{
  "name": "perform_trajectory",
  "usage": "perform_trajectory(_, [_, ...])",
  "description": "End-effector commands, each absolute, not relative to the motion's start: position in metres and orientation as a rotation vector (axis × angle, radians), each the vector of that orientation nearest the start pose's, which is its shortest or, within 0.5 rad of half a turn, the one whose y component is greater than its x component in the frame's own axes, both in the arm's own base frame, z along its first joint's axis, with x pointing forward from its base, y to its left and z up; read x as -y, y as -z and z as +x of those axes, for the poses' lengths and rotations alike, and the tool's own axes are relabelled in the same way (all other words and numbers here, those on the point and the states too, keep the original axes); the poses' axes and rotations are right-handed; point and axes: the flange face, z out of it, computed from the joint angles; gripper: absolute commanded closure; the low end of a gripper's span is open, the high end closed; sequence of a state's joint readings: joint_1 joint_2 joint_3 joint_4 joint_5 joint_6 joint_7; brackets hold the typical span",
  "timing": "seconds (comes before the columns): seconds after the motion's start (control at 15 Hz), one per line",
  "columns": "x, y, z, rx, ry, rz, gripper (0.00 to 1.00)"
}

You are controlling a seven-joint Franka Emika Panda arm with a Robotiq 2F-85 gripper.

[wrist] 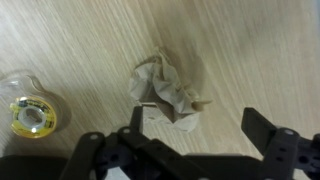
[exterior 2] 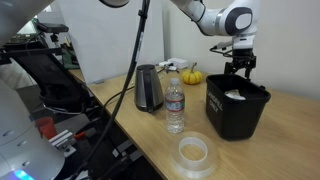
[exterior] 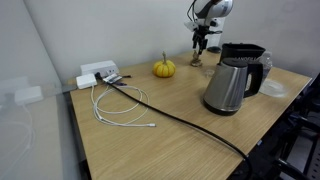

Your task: Put the brown paper in the black bin

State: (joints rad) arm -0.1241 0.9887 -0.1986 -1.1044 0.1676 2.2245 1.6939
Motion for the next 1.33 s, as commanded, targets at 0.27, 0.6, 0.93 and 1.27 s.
perform_trajectory(0.27, [0.187, -0.203, 0.778, -2.587, 0.043, -1.596, 0.28])
perform_trajectory(0.6, [0.191, -0.197, 0.783, -2.606, 0.102, -1.603, 0.62])
perform_trajectory(0.93, [0.19, -0.202, 0.786, -2.6, 0.168, -1.646, 0.98])
perform_trajectory(1.27, [0.193, -0.232, 0.79, -2.581, 0.319, -1.686, 1.0])
